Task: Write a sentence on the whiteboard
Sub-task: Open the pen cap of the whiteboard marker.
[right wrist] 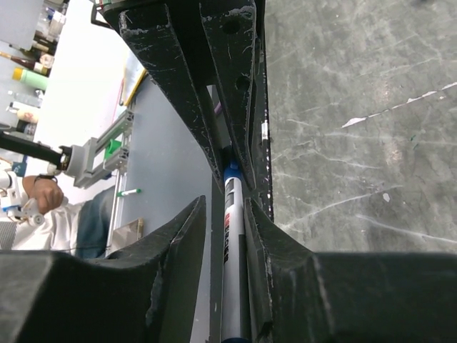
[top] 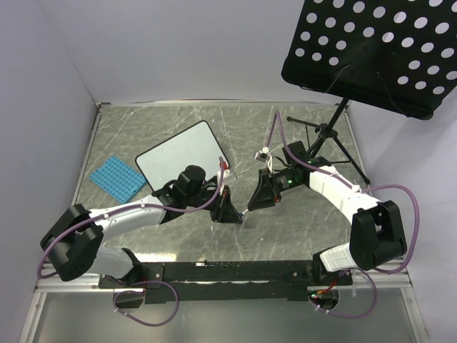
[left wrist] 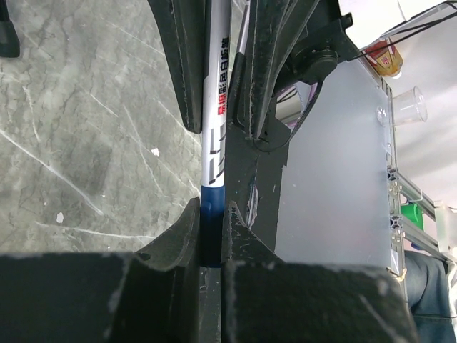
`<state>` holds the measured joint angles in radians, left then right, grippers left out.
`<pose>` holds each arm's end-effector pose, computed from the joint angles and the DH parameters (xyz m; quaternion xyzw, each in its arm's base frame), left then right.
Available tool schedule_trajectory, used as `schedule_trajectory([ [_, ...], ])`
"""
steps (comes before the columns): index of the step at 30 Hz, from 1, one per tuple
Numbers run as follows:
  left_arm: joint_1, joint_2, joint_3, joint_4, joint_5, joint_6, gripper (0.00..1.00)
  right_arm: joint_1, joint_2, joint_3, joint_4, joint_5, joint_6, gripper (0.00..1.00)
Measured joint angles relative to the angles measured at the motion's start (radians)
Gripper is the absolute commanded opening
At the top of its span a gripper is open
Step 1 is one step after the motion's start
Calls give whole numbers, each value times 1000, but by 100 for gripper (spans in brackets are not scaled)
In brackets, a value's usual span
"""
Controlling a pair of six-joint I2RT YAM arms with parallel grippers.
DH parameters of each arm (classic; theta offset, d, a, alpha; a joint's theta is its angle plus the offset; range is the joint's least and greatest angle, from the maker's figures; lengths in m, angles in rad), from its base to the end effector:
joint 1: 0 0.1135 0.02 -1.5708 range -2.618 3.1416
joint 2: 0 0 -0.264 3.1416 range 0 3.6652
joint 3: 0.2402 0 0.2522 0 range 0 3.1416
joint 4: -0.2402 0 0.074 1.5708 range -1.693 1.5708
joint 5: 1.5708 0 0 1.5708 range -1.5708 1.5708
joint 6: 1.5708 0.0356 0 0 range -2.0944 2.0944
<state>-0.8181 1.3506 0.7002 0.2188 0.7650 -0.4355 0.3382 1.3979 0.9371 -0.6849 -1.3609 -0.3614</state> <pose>0.1763 -0.2242 0.2289 0.3462 0.7287 -0.5480 0.2209 0.2283 0.1172 0.2442 -0.3851 0.6683 0.6130 0.1711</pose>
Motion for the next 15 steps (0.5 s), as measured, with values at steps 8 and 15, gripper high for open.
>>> schedule_trajectory([
  [8, 1, 3, 2, 8, 18, 0, 1, 2, 8, 16, -27, 11, -29, 13],
  [15, 1, 3, 2, 10, 24, -4, 1, 3, 19, 30, -64, 10, -61, 0],
])
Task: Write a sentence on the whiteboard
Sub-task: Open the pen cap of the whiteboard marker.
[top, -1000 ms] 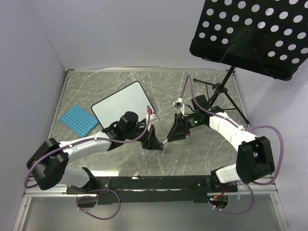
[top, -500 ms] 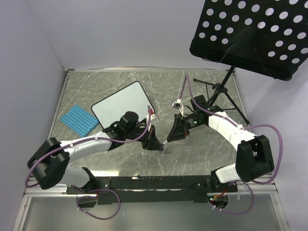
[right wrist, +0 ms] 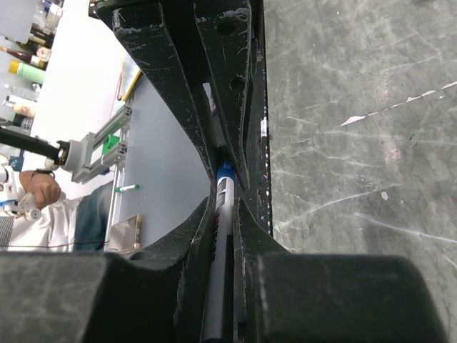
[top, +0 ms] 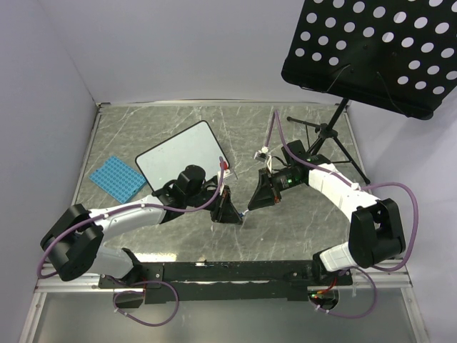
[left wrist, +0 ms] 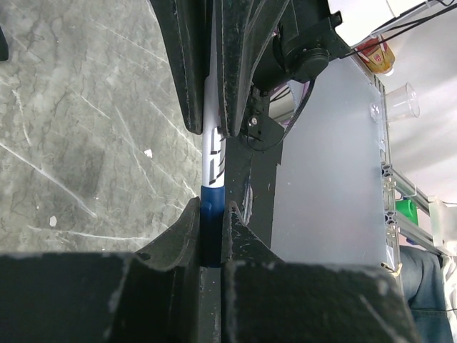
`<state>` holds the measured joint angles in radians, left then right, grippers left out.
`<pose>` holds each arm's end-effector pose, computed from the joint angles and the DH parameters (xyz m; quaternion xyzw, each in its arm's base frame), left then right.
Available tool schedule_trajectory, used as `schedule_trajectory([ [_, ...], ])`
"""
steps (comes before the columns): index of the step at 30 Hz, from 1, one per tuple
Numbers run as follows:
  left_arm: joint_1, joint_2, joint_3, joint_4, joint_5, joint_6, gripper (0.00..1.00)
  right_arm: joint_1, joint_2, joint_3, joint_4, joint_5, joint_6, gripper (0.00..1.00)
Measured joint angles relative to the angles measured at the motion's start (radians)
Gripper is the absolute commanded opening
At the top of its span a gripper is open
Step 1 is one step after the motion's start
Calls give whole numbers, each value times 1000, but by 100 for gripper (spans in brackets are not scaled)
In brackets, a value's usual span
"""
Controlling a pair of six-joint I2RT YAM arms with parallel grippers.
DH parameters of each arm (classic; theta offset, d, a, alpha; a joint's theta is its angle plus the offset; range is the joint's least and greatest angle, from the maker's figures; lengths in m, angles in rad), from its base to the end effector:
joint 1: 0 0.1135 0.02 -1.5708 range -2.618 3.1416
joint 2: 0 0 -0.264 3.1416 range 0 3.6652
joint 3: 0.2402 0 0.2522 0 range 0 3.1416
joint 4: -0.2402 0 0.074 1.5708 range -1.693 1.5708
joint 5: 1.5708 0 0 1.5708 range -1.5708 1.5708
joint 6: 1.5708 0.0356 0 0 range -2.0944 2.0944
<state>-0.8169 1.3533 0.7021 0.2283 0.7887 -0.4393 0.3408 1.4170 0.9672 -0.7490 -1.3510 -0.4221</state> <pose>0.1764 -0.2248 0.2299 0.3504 0.7224 -0.5556 0.2160 0.2296 0.1183 0.2457 -0.3928 0.6688 0.6081 0.1692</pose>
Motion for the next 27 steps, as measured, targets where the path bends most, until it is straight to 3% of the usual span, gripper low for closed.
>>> schedule_trajectory([
  [19, 2, -8, -21, 51, 8, -34, 1, 0, 0, 13, -25, -12, -42, 0],
  [23, 4, -8, -34, 81, 5, -58, 1, 1, 0, 13, -10, -12, -20, 21],
  [27, 4, -8, -47, 111, 0, -80, 1, 1, 0, 13, 0, -12, -10, 30],
])
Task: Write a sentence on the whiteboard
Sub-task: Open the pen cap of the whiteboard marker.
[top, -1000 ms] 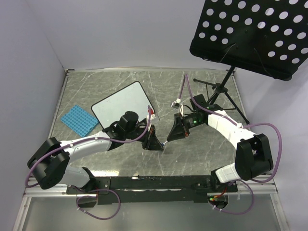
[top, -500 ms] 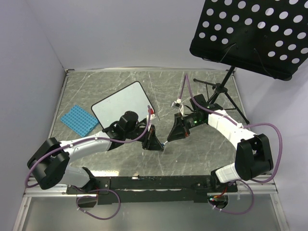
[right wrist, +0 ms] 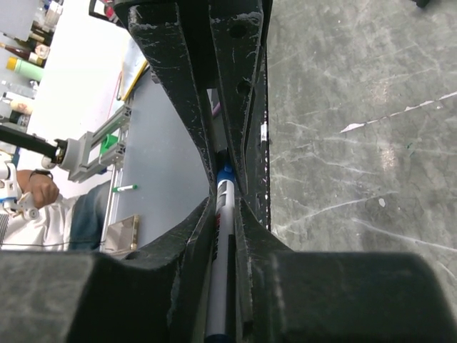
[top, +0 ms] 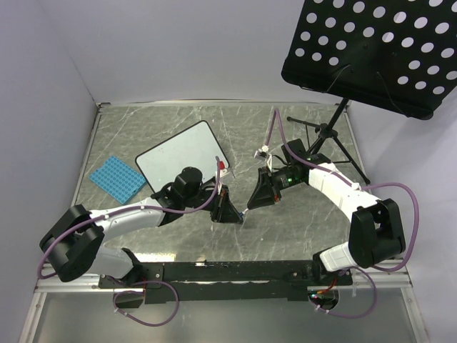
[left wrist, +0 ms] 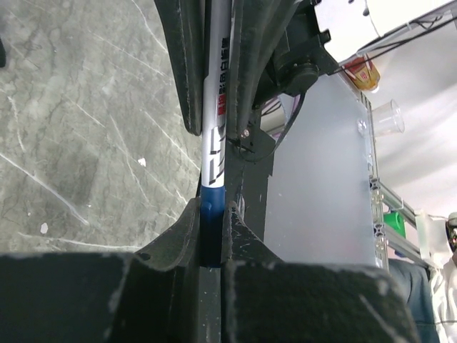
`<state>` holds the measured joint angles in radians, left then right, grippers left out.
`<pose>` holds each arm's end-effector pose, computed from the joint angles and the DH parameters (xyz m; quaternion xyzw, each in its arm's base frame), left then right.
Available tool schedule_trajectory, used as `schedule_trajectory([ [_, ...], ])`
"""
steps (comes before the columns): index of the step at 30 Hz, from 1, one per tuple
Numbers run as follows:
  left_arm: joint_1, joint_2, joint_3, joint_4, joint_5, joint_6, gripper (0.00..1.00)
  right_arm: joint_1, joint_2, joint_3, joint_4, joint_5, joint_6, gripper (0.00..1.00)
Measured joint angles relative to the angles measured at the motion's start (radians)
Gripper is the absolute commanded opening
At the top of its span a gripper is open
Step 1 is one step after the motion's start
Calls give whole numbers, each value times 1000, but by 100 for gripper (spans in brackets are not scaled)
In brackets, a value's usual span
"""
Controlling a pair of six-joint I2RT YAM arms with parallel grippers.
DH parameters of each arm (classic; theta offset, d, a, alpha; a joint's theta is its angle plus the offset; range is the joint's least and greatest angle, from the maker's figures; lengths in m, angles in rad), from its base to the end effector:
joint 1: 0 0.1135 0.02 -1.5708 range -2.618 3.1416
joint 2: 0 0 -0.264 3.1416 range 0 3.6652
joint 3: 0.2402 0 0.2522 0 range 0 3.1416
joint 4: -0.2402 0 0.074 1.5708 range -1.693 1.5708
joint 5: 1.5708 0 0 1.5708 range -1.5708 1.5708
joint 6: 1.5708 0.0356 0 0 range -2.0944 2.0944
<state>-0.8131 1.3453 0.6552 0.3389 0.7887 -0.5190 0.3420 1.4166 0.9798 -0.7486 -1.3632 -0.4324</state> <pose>0.1748 -0.2216 0.2271 0.3286 0.7164 -0.5743 0.2211 0.2308 0.1191 0.2497 -0.3995 0.6602 0.6110 0.1765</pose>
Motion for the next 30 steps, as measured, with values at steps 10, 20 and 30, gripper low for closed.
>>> schedule_trajectory([
  [10, 1, 0, -14, 38, -19, -28, 1, 3, 0, 0, 7, -19, 11, 38],
  [20, 0, 0, -24, 73, -22, -53, 1, 3, 0, 0, 19, -9, 9, 12],
  [30, 0, -9, -63, 146, -29, -77, 1, 5, 0, 0, 24, -6, 4, 0],
])
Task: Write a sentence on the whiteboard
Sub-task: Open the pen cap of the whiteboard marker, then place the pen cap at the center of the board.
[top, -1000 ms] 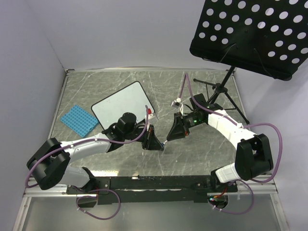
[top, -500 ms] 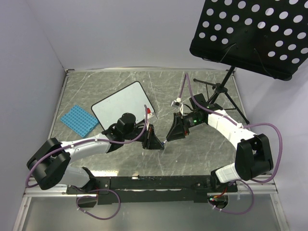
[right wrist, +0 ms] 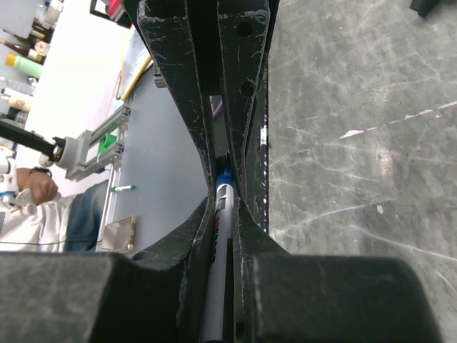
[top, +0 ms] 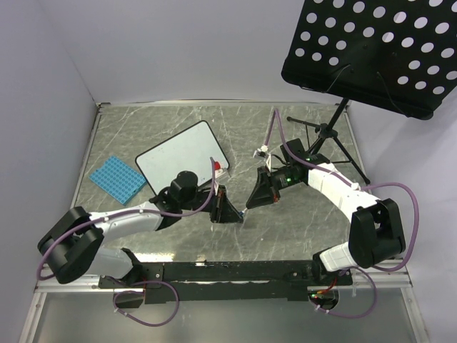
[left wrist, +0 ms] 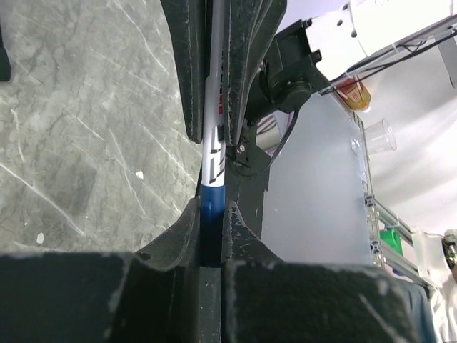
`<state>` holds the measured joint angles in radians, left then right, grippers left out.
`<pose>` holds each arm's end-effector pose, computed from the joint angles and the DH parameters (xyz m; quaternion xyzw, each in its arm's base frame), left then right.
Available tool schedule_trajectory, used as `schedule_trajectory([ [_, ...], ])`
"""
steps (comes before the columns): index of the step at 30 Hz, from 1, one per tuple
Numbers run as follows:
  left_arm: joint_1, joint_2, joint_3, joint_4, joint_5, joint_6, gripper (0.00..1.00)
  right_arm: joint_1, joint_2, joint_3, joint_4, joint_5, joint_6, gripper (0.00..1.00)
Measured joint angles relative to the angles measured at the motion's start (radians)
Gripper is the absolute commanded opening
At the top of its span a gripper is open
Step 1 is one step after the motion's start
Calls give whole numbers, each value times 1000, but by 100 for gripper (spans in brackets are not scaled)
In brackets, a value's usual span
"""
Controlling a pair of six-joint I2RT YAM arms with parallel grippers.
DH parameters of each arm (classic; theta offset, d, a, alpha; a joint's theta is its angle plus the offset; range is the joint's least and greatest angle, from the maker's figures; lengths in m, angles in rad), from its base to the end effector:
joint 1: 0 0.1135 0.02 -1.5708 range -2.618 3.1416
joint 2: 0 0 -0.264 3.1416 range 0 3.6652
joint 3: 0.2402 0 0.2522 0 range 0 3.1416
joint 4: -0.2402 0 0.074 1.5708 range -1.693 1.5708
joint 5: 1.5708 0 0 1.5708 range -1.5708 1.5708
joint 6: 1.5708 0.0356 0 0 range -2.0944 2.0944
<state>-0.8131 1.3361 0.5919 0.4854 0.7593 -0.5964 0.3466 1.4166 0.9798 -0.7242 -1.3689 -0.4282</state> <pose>0.1718 -0.2173 0.2229 0.3043 0.7072 -0.5907 0.2413 0.2319 0.1208 0.2507 -0.4057 0.6538 0.6121 0.1828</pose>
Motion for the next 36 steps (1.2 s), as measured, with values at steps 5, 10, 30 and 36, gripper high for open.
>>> schedule_trajectory([
  [5, -2, -86, -48, 27, -62, 1, 1, -8, -19, -7, 53, -39, 42, 0],
  [10, -15, -145, -126, 2, -95, -6, 1, -78, -61, -10, 64, -61, 72, 0],
  [30, -24, -94, -273, -38, -602, -134, 25, -97, -95, -60, 135, 71, 147, 0],
  [36, -24, -68, -272, -34, -668, -142, 47, -97, -95, -60, 140, 102, 148, 0],
])
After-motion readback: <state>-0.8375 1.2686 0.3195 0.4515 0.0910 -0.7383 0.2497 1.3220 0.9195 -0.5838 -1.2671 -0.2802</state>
